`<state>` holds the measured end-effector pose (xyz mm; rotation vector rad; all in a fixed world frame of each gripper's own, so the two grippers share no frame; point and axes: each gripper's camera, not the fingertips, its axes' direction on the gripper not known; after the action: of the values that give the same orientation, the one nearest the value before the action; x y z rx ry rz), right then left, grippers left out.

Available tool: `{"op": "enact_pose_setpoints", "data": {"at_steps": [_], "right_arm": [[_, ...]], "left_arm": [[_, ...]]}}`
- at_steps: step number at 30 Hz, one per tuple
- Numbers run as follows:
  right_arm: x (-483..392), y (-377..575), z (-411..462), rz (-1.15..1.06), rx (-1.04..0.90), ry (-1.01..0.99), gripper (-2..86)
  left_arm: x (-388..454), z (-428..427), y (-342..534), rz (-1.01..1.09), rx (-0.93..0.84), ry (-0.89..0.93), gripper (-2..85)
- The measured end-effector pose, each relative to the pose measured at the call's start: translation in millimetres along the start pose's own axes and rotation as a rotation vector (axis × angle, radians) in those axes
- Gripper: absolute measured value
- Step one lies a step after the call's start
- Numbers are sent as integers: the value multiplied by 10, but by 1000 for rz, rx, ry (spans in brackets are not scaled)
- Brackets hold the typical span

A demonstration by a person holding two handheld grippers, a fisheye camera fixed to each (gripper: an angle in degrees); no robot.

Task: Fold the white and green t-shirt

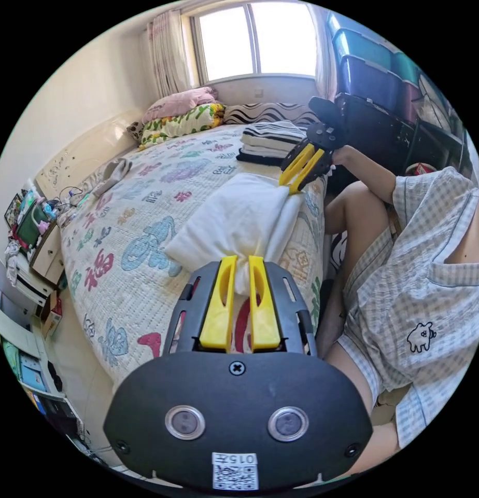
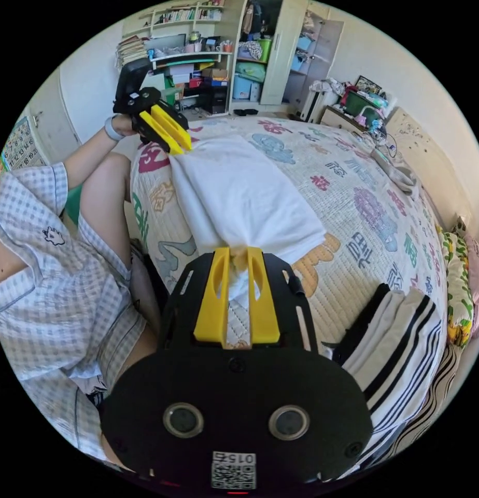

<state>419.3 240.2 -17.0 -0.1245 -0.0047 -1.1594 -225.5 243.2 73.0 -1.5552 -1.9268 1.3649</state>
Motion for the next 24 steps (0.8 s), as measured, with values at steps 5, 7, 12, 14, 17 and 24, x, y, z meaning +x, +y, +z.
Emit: {"op": "enact_pose_setpoints", "data": {"at_steps": [5, 7, 12, 14, 17, 24], "right_arm": [[-231, 176, 1, -8, -14, -70, 31], [-310, 190, 92, -4, -24, -82, 31], [-500, 194, 77, 36, -17, -46, 56], [-601, 230, -11, 44, 47, 21, 60], [-841, 251, -59, 11, 165, 96, 62], [-1149, -2, 492, -29, -35, 129, 40]], "left_arm": [[317, 18, 137, 53, -17, -2, 0], [371, 95, 188, 31, -37, 18, -1], [344, 119, 300, -83, -21, 76, -2], [336, 13, 393, -102, 30, 112, 0], [411, -209, 494, -117, 192, 83, 7], [1402, 365, -148, 124, 160, -3, 5]]}}
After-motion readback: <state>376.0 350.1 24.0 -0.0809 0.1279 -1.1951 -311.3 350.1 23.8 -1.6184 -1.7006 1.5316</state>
